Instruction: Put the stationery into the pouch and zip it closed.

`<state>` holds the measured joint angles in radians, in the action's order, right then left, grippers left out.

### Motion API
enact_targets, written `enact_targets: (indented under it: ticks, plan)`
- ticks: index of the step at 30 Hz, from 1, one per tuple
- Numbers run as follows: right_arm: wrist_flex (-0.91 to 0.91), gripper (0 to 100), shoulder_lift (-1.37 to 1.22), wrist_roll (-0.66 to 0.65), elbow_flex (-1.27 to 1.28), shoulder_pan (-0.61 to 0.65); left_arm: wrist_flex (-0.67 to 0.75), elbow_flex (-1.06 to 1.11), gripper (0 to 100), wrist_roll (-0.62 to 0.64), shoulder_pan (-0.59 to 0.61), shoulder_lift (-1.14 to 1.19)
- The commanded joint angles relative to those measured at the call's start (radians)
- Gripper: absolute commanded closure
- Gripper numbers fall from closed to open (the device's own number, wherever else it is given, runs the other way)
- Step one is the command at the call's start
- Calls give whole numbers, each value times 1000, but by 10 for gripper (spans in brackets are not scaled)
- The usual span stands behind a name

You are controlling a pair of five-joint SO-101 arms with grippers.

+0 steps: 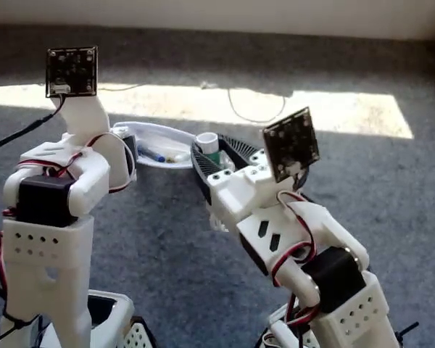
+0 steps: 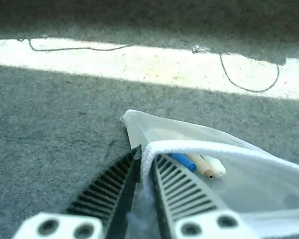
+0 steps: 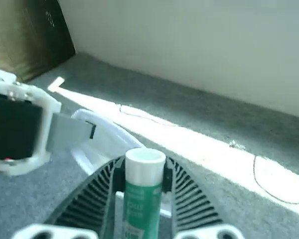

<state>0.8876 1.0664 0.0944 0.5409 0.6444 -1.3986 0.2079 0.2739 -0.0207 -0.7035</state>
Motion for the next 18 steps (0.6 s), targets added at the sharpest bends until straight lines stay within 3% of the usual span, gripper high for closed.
enact_targets:
  ticks: [1, 9, 18]
  plan:
    - [-110, 994, 30, 72, -4, -10, 0, -65, 994, 14, -18, -4]
    - [-321, 994, 27, 229, 18, -10, -21, -64, 993, 12, -18, -4]
    - [-955, 994, 28, 219, 426, 99, -21, -64, 993, 8, -15, -4]
